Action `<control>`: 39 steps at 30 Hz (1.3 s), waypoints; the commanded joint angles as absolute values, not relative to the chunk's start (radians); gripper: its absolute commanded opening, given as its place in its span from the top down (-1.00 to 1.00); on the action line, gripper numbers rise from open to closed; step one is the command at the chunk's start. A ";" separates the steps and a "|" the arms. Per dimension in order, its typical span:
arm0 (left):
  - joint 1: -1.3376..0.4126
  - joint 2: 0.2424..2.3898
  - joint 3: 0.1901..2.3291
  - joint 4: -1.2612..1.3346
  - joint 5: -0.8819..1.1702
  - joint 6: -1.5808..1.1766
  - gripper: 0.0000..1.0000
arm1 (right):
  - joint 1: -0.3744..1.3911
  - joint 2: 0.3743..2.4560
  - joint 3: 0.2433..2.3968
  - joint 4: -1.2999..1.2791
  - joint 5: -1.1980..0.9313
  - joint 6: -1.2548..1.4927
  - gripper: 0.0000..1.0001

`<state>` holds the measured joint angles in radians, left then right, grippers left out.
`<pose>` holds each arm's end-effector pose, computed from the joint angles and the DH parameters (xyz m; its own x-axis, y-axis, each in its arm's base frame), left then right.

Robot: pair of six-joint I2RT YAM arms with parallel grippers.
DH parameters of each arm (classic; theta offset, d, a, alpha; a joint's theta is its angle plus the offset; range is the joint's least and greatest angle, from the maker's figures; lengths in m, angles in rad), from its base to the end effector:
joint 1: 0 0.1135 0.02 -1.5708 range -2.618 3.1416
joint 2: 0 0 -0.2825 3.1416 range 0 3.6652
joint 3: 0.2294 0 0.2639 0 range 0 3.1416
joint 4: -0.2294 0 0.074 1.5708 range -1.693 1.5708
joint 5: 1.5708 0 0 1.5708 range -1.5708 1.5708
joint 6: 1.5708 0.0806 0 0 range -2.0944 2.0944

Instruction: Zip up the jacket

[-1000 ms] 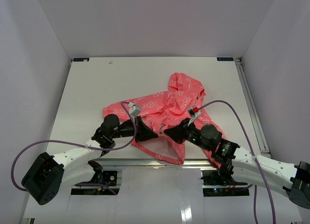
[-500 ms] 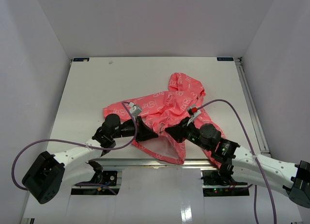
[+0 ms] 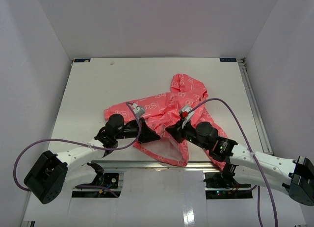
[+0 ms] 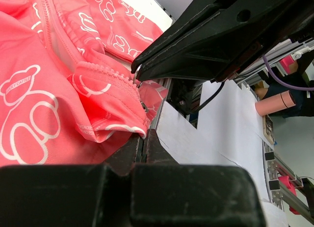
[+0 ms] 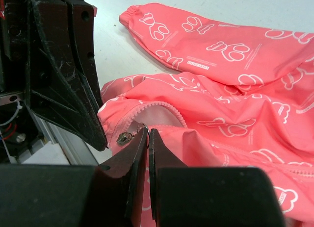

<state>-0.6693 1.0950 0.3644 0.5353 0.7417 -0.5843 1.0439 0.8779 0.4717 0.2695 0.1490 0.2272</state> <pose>0.1646 -0.1996 0.2119 -0.6660 0.0083 -0.7459 0.7311 0.2058 -0.6505 0.1369 0.2115 0.2635 -0.2427 0.0259 -0.9698 -0.7453 0.6349 0.2034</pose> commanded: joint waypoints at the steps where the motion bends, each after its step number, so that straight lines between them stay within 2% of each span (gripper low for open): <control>1: -0.670 1.108 0.401 0.502 0.775 -0.602 1.00 | 1.040 0.900 0.494 0.341 0.170 0.081 0.85; 11: -0.670 1.102 0.416 0.424 0.765 -0.633 1.00 | 1.057 0.967 0.600 0.269 0.299 -0.103 0.84; 21: -0.670 1.128 0.422 0.406 0.763 -0.641 1.00 | 1.067 0.978 0.618 0.366 0.308 -0.206 0.84; 25: -0.670 1.132 0.419 0.416 0.775 -0.652 1.00 | 1.108 0.967 0.564 0.506 0.323 -0.323 0.84; 31: -0.669 1.138 0.419 0.434 0.794 -0.666 1.00 | 1.112 0.993 0.552 0.584 0.305 -0.361 0.85; 39: -0.670 1.081 0.414 0.396 0.777 -0.665 1.00 | 1.074 1.086 0.601 0.590 0.462 -0.367 0.85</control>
